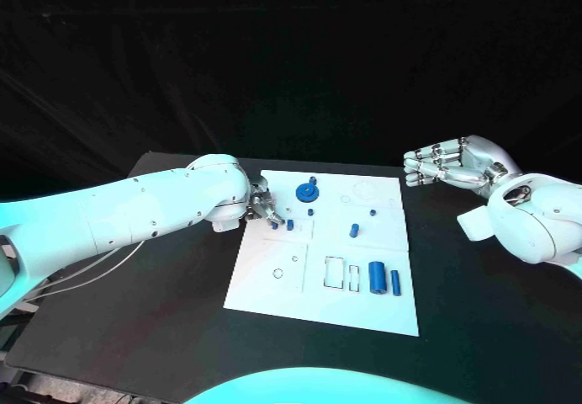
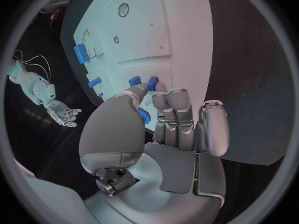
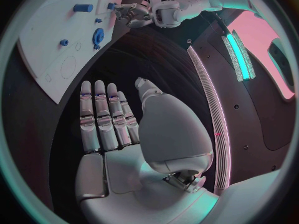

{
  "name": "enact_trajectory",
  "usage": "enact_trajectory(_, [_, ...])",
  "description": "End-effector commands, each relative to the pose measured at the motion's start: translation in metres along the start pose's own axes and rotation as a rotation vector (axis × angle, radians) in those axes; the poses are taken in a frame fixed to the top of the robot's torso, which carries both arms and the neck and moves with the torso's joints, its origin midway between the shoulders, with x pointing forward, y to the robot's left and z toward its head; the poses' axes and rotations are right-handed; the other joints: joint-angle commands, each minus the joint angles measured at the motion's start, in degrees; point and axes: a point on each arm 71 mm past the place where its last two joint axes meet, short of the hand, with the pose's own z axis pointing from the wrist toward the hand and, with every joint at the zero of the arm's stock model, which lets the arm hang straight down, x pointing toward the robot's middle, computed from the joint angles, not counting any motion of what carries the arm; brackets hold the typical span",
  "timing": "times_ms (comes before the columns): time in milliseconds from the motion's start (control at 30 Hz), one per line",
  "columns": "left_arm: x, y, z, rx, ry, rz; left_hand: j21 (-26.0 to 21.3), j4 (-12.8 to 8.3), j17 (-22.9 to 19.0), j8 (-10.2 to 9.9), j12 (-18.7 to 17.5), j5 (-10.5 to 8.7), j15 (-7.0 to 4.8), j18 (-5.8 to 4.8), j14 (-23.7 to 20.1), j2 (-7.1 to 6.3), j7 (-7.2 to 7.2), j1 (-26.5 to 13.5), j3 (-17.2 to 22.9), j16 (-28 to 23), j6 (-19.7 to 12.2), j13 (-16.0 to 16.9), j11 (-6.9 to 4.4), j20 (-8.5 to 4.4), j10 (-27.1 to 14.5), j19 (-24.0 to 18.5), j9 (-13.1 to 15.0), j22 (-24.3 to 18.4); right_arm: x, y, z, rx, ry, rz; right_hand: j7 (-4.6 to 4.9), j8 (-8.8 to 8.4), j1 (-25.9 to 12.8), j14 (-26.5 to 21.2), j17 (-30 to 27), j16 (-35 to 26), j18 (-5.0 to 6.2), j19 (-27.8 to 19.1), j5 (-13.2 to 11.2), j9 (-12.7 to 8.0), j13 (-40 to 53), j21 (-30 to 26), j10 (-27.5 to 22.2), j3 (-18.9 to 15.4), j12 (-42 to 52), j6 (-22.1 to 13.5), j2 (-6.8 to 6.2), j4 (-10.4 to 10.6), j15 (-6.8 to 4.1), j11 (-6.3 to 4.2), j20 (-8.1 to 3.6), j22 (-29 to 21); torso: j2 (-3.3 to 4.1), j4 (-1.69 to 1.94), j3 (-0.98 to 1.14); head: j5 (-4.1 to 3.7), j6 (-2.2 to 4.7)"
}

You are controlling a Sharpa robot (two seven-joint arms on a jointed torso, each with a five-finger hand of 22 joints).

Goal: Assemble the parts on the task board

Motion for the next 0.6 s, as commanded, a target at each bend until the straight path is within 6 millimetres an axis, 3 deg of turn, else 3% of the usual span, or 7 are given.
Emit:
enact_trajectory(33, [0.0012,0.0021,0.0013,-0.004,0.019,0.002,0.09,0.66,0.07,-0.54,0.35,-0.29,-0.41,-0.88,0.00,0.64,0.47,0.05,-1.89,0.09,0.15,0.03,0.01,-0.08,-0.33,0.10,0.13,1.24,0.0017,0.0008,0.0000,-0.008,0.016,-0.003,-0.07,0.17,-0.66,0.06,-0.06,-0.04,0.88,-0.42,0.35,0.06,-0.10,-0.04,-0.40,-0.33,0.34,0.31,0.08,-0.04,-0.19,-0.17,0.02,-0.06,-0.01,0.02,-0.01,-0.10,0.16])
enact_trajectory(600, [-0.0039,0.0052,0.0010,0.009,-0.037,-0.102,-0.24,3.06,0.09,-1.54,-0.24,-0.16,-0.25,-0.77,0.02,1.47,0.73,-1.19,-9.11,0.07,0.38,-0.78,0.22,0.02,-0.86,-0.14,0.44,0.80,0.0012,0.0007,-0.0002,-0.012,0.016,-0.015,0.05,0.12,-0.75,-0.06,-0.13,-0.07,0.85,-0.57,0.39,0.05,-0.11,-0.10,-0.56,-0.46,0.40,0.23,0.07,-0.02,-0.13,-0.10,0.07,-0.17,-0.01,0.05,-0.05,-0.25,0.17])
